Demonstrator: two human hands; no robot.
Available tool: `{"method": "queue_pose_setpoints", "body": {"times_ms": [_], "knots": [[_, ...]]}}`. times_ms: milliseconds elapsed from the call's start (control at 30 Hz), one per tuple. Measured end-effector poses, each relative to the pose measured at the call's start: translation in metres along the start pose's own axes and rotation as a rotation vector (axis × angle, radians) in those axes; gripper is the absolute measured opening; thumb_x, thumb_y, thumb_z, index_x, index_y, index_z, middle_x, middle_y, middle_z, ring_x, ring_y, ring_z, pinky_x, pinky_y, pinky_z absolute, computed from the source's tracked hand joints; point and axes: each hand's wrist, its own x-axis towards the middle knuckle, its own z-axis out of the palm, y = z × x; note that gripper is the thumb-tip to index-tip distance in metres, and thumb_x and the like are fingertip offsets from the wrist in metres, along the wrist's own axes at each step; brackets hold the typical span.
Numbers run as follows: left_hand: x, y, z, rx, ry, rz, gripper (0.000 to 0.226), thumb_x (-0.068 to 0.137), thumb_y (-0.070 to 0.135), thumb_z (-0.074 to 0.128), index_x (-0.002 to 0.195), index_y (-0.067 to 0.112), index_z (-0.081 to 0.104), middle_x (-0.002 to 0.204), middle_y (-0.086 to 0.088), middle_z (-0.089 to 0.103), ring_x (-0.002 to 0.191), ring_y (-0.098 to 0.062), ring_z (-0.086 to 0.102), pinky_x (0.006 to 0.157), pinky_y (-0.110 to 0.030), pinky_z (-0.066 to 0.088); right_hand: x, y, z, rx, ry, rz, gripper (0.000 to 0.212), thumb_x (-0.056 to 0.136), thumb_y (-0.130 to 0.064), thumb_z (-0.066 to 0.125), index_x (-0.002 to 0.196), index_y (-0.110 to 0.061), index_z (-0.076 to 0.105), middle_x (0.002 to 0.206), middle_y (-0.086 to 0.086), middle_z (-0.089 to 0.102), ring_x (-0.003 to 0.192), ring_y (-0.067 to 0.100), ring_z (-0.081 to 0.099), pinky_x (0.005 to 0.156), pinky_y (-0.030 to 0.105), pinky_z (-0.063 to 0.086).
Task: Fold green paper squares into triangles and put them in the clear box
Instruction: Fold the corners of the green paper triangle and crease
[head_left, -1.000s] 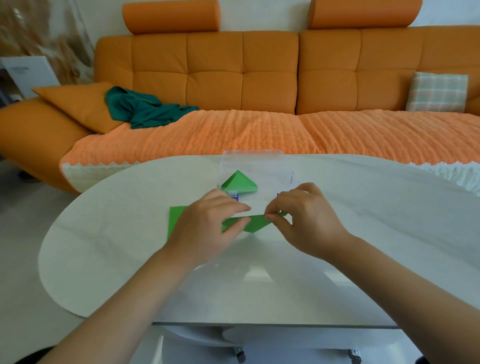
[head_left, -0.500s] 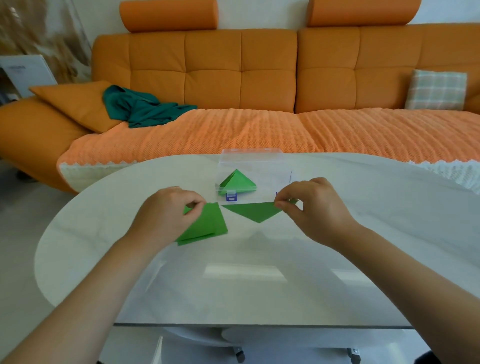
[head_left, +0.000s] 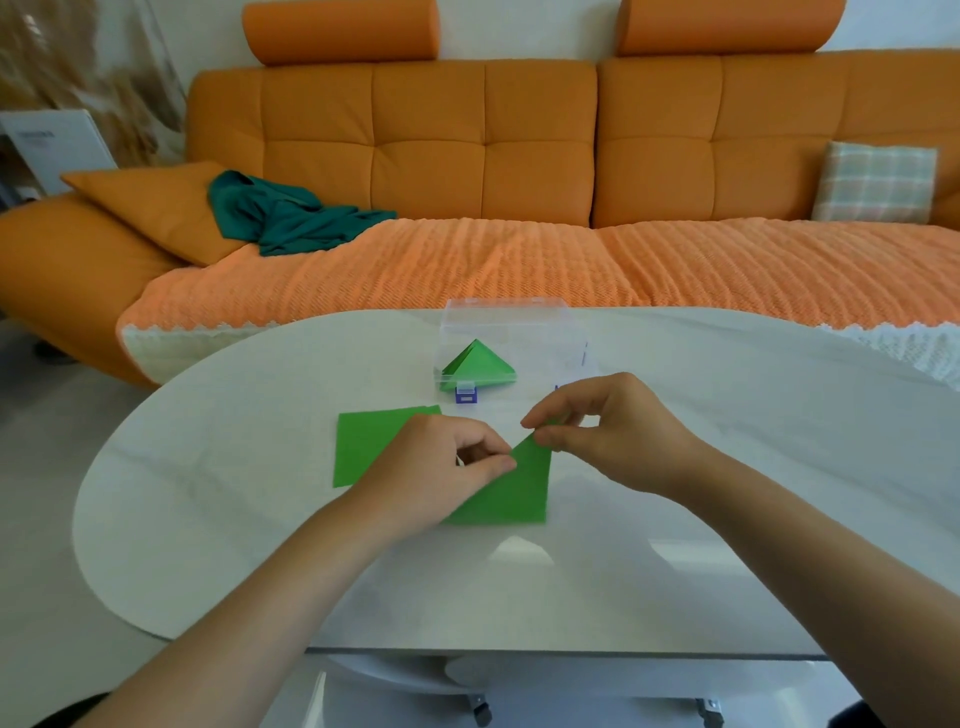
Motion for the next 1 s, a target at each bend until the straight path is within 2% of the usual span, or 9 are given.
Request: {"method": "queue_pose_setpoints", "body": {"times_ms": [167,267,367,467,533,633,733,900,1000], "knots": [[0.003,0.0,-0.003,-0.015,-0.031,-0.06,0.008,0.085,0.028,0.075,0.078,0.027,0.076,0.073,0.017,0.07,0.067,0.0,0.062,0.063,-0.011,0.046,0.001,0.0,0.005,0.123,0.104,0.132,0.027,0.089,-0.007,0.064,0.099,-0.028,0.078,0.072,-0.015,0.073,0.065,0.005,0.067,0.068,0.015,0.047],[0.004,-0.004,-0.001,-0.03,-0.078,-0.138,0.007,0.086,0.026,0.074,0.079,0.028,0.075,0.076,0.016,0.073,0.073,-0.001,0.068,0.068,-0.014,0.05,0.003,0.002,0.007,0.114,0.218,0.142,0.037,0.091,-0.005,0.055,0.111,-0.031,0.073,0.081,-0.016,0.074,0.071,0.01,0.067,0.067,0.021,0.051],[0.005,-0.005,0.001,-0.257,0.005,-0.274,0.007,0.089,0.022,0.071,0.083,0.024,0.073,0.078,0.004,0.076,0.072,-0.013,0.071,0.069,-0.026,0.053,0.0,0.006,0.009,-0.036,0.232,0.021,0.046,0.09,-0.004,0.052,0.121,-0.035,0.066,0.094,-0.018,0.071,0.086,0.008,0.063,0.079,0.025,0.051],[0.007,-0.003,0.004,-0.495,0.082,-0.4,0.013,0.093,0.016,0.066,0.081,0.019,0.07,0.072,0.001,0.073,0.059,-0.011,0.063,0.057,-0.021,0.048,-0.003,0.005,0.01,-0.121,0.126,-0.162,0.05,0.082,-0.002,0.054,0.122,-0.03,0.064,0.114,-0.014,0.062,0.102,0.005,0.058,0.09,0.019,0.046],[0.007,-0.002,0.005,-0.601,0.086,-0.441,0.013,0.095,0.015,0.063,0.084,0.018,0.069,0.071,0.001,0.07,0.061,-0.012,0.061,0.06,-0.023,0.049,-0.004,0.006,0.011,-0.213,0.016,-0.278,0.052,0.075,-0.007,0.06,0.122,-0.028,0.063,0.125,-0.008,0.057,0.116,0.007,0.053,0.098,0.02,0.041],[0.008,-0.002,0.004,-0.701,0.065,-0.455,0.01,0.096,0.016,0.06,0.094,0.013,0.069,0.078,-0.005,0.072,0.072,-0.02,0.062,0.068,-0.03,0.052,-0.004,0.012,0.015,-0.349,-0.055,-0.324,0.042,0.076,-0.022,0.077,0.114,-0.034,0.066,0.136,-0.005,0.051,0.123,0.012,0.05,0.1,0.031,0.043],[0.008,-0.001,0.003,-0.725,0.048,-0.464,0.012,0.097,0.016,0.06,0.104,0.009,0.067,0.091,-0.014,0.075,0.079,-0.024,0.068,0.068,-0.029,0.055,-0.002,0.014,0.019,-0.339,0.021,-0.319,0.022,0.078,-0.032,0.082,0.098,-0.033,0.073,0.13,-0.005,0.057,0.115,0.013,0.055,0.093,0.036,0.048],[0.006,0.001,0.001,-0.726,-0.032,-0.431,0.019,0.095,0.011,0.062,0.114,0.013,0.067,0.101,-0.006,0.077,0.09,-0.022,0.075,0.072,-0.025,0.055,-0.001,0.011,0.021,-0.257,0.087,-0.258,0.007,0.084,-0.034,0.075,0.09,-0.031,0.076,0.122,-0.01,0.062,0.106,0.005,0.059,0.089,0.021,0.046],[0.005,0.004,0.0,-0.719,-0.077,-0.402,0.023,0.092,0.011,0.066,0.113,0.016,0.068,0.102,-0.001,0.077,0.092,-0.021,0.074,0.079,-0.029,0.053,-0.001,0.006,0.02,-0.139,0.076,-0.101,0.004,0.084,-0.034,0.075,0.086,-0.032,0.076,0.119,-0.017,0.063,0.105,-0.004,0.06,0.091,0.015,0.043]]}}
